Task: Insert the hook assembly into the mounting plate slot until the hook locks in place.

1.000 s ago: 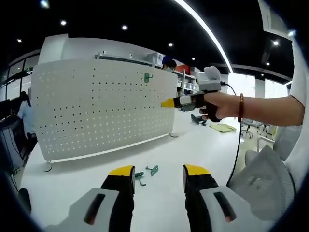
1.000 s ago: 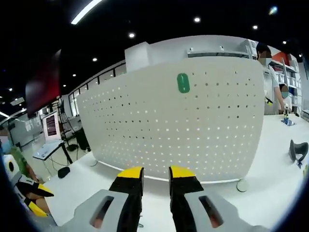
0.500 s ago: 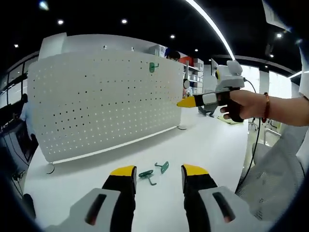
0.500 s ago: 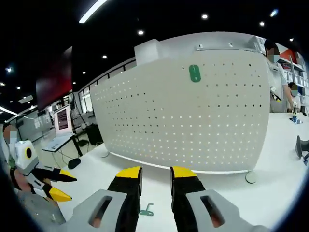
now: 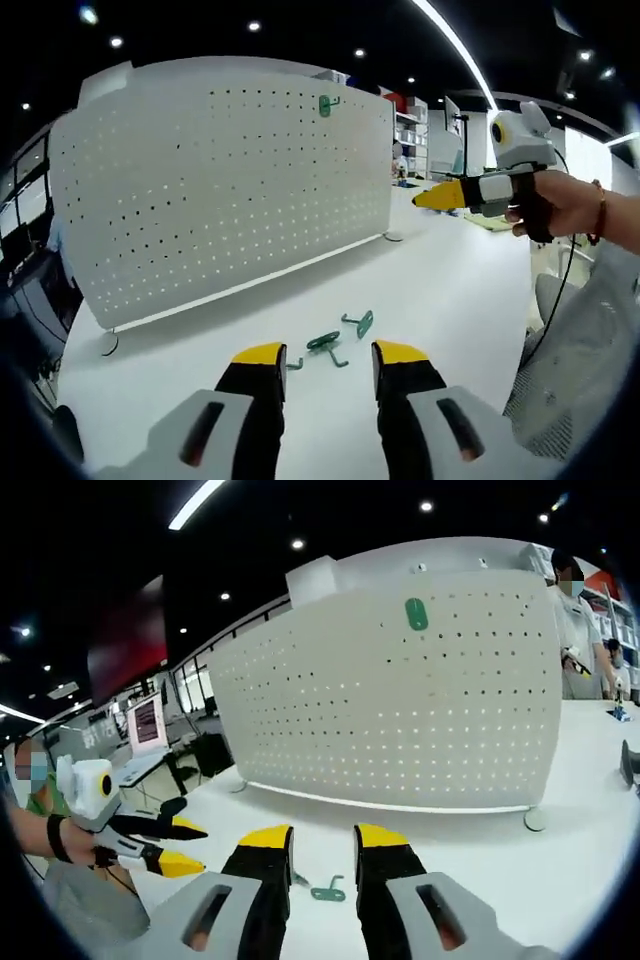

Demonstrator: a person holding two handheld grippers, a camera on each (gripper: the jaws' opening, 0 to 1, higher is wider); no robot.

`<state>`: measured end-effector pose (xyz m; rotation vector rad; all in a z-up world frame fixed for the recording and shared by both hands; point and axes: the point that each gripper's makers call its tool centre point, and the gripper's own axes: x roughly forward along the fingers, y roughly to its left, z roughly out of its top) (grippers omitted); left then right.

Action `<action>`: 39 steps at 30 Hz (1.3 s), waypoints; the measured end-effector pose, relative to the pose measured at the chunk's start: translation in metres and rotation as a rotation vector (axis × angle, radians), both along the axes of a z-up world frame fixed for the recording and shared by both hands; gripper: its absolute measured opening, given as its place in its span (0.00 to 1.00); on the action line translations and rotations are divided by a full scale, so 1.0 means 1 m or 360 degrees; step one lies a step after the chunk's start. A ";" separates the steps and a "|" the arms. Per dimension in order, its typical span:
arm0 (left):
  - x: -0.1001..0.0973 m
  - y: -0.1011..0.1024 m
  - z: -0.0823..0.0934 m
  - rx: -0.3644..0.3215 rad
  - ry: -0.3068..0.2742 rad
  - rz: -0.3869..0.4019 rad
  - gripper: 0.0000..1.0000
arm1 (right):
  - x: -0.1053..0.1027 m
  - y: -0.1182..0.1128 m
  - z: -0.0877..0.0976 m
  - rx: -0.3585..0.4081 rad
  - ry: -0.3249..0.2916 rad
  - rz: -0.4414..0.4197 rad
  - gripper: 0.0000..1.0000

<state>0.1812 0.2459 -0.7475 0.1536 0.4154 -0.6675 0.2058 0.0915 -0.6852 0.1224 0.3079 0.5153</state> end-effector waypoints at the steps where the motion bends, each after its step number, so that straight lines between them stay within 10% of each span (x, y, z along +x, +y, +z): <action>1: 0.002 0.001 -0.002 0.0010 0.0003 0.0001 0.35 | -0.001 0.000 -0.003 0.0007 0.0018 -0.0002 0.24; 20: 0.038 0.022 -0.051 0.0338 0.0057 0.0045 0.31 | -0.027 0.023 -0.015 -0.0001 0.0011 0.0112 0.25; 39: 0.062 0.023 -0.091 0.0436 0.0234 -0.0022 0.24 | -0.037 0.014 -0.031 0.0003 0.0093 0.0126 0.25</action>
